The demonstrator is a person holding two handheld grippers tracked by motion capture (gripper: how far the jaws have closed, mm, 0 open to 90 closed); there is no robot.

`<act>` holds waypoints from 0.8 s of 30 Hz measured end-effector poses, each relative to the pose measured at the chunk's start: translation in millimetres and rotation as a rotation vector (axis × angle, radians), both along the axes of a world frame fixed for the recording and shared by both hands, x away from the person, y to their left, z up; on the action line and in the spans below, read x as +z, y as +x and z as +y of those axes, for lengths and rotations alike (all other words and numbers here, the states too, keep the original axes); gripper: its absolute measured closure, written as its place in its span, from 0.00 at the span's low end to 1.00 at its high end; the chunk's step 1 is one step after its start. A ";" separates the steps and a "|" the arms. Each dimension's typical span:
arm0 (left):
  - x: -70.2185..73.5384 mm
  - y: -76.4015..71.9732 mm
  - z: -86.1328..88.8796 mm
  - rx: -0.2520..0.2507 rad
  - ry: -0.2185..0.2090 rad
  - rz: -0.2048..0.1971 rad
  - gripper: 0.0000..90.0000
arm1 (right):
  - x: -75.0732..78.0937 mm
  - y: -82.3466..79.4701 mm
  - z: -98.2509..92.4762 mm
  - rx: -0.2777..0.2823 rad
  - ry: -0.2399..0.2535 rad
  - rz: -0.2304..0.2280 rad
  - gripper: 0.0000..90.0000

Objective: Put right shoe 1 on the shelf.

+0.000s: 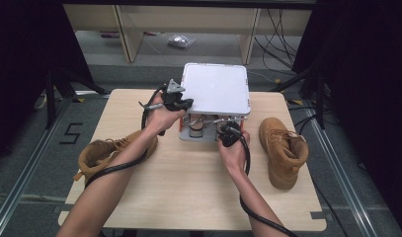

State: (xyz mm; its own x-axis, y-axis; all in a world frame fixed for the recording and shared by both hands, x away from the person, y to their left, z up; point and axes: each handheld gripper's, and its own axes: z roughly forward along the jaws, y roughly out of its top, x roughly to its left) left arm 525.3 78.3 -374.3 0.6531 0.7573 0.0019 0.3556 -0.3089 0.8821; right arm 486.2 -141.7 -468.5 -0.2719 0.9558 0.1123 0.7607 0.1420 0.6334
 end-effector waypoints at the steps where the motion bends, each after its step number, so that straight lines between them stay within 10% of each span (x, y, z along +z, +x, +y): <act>1: 0.1 0.1 0.0 -0.001 0.001 0.000 1.00 | -1.0 0.1 0.1 0.001 -0.005 -0.009 1.00; 24: 0.0 0.8 -0.9 0.002 -0.015 0.001 1.00 | -2.9 2.0 -2.1 0.008 -0.025 -0.076 0.96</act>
